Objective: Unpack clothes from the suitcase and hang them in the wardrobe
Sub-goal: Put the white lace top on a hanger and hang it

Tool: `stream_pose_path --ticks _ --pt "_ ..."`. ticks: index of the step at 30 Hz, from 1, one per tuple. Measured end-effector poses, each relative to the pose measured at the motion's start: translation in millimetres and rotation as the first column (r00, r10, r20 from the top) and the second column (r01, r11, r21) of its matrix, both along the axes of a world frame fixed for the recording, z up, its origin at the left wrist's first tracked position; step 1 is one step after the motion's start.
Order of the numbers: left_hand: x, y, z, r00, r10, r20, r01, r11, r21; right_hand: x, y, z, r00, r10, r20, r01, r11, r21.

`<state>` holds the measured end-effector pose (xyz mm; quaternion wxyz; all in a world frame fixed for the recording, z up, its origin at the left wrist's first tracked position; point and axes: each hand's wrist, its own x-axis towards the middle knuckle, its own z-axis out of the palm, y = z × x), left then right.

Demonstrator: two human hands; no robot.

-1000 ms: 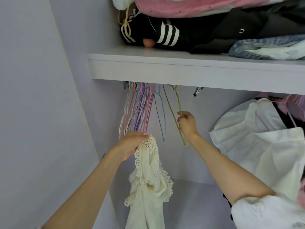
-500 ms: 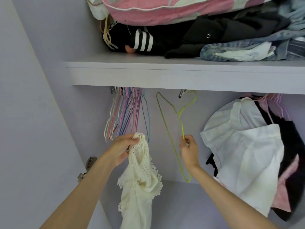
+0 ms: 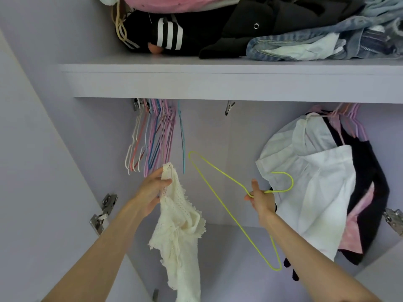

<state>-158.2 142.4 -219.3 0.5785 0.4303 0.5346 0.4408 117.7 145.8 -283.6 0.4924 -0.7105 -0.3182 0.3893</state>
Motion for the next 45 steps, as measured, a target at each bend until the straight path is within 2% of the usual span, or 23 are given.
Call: stream_pose_path --ticks 4,10,14,16,18,20,22,25,26,27,28,30,32,34,35,38,40,42,43,45 --pt "6 -1 -8 0.986 0.106 -0.13 -0.101 0.994 0.046 15 -8 4 0.99 0.023 0.138 -0.02 0.999 -0.03" --pt "29 -12 5 0.947 0.088 -0.31 -0.018 0.974 0.224 6 -11 13 0.936 0.159 0.314 -0.158 0.987 -0.031" --pt "49 -23 23 0.932 -0.008 -0.363 0.115 0.955 0.274 -19 -16 27 0.791 0.276 0.546 -0.26 0.959 -0.109" --pt "59 -30 33 0.927 -0.1 -0.36 0.216 0.93 0.298 -33 -16 28 0.735 0.297 0.609 -0.292 0.95 -0.11" --pt "70 -38 43 0.915 -0.198 -0.352 0.313 0.898 0.31 -44 -13 25 0.769 0.303 0.563 -0.309 0.947 -0.088" --pt "77 -45 51 0.892 -0.269 -0.364 0.38 0.881 0.283 -50 -10 26 0.898 0.262 0.354 -0.278 0.961 -0.005" --pt "78 -49 56 0.826 -0.342 -0.448 0.472 0.854 0.218 -51 -11 32 0.983 0.152 0.102 -0.165 0.978 0.125" --pt "72 -48 54 0.668 -0.413 -0.618 0.591 0.8 0.104 -45 -18 49 0.999 0.018 -0.028 -0.011 0.974 0.227" --pt "70 -46 51 0.617 -0.371 -0.695 0.603 0.79 0.114 -43 -20 53 1.0 0.0 -0.027 0.007 0.968 0.251" --pt "69 -43 48 0.561 -0.262 -0.785 0.603 0.779 0.171 -41 -23 57 1.0 -0.007 -0.015 0.011 0.96 0.278" --pt "68 -39 45 0.501 -0.093 -0.86 0.593 0.761 0.263 -40 -25 61 1.0 0.003 0.003 -0.004 0.954 0.301" --pt "70 -34 42 0.39 0.214 -0.896 0.604 0.674 0.424 -39 -31 63 0.999 0.04 0.035 -0.049 0.946 0.32" --pt "77 -29 39 0.275 0.305 -0.912 0.665 0.624 0.41 -42 -34 65 0.994 0.104 0.043 -0.112 0.938 0.327" --pt "87 -25 36 0.196 0.266 -0.944 0.709 0.627 0.324 -44 -33 67 0.987 0.157 0.033 -0.159 0.921 0.355" --pt "91 -22 37 0.207 0.213 -0.955 0.715 0.633 0.296 -44 -33 69 0.984 0.175 0.037 -0.176 0.91 0.377" --pt "96 -12 39 0.335 -0.004 -0.942 0.669 0.705 0.235 -38 -31 69 0.975 0.186 0.125 -0.221 0.883 0.413" --pt "91 -6 35 0.365 -0.03 -0.931 0.616 0.758 0.217 -32 -32 68 0.96 0.123 0.25 -0.233 0.847 0.478" --pt "85 0 29 0.385 -0.025 -0.922 0.55 0.809 0.208 -22 -30 66 0.927 -0.015 0.374 -0.222 0.782 0.582" --pt "83 4 27 0.428 -0.035 -0.903 0.528 0.82 0.218 -16 -29 62 0.904 -0.059 0.423 -0.237 0.755 0.612" --pt "82 7 28 0.537 -0.056 -0.842 0.483 0.838 0.252 -7 -29 48 0.859 -0.04 0.511 -0.311 0.751 0.582"
